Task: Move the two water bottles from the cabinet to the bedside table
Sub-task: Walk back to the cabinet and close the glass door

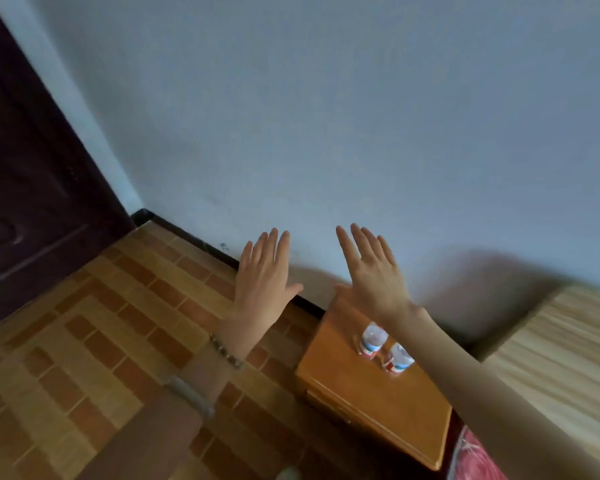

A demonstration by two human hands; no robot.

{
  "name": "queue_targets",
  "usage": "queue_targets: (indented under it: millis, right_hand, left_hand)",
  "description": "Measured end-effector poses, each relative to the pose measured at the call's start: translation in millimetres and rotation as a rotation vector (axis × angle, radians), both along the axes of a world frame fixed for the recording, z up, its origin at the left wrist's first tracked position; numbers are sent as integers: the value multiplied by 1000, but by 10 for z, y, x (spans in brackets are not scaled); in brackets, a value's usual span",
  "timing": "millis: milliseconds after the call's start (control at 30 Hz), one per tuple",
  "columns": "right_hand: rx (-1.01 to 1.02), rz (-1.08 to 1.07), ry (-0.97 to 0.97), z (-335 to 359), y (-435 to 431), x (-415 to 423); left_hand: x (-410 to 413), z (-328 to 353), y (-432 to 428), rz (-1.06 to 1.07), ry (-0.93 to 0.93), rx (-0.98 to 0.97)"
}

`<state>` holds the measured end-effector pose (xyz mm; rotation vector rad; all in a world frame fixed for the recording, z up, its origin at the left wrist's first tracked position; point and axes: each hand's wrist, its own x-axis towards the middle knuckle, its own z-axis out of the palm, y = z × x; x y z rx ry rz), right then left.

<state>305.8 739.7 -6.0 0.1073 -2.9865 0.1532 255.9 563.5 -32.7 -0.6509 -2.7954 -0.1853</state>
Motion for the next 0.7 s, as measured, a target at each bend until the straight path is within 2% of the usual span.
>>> queue_targets:
  millis: [133, 333, 533, 700]
  right_hand:
    - [-11, 202, -12, 18, -545, -168]
    - [-14, 526, -10, 43, -1523, -277]
    - [-123, 878, 138, 30, -2739, -45]
    - [-42, 1101, 63, 4, -3673, 245]
  left_hand:
    - [207, 27, -608, 236, -40, 6]
    - [759, 121, -1489, 535, 1, 75]
    - [1466, 141, -2401, 914, 7, 79]
    - [2051, 185, -3072, 1188, 9, 42]
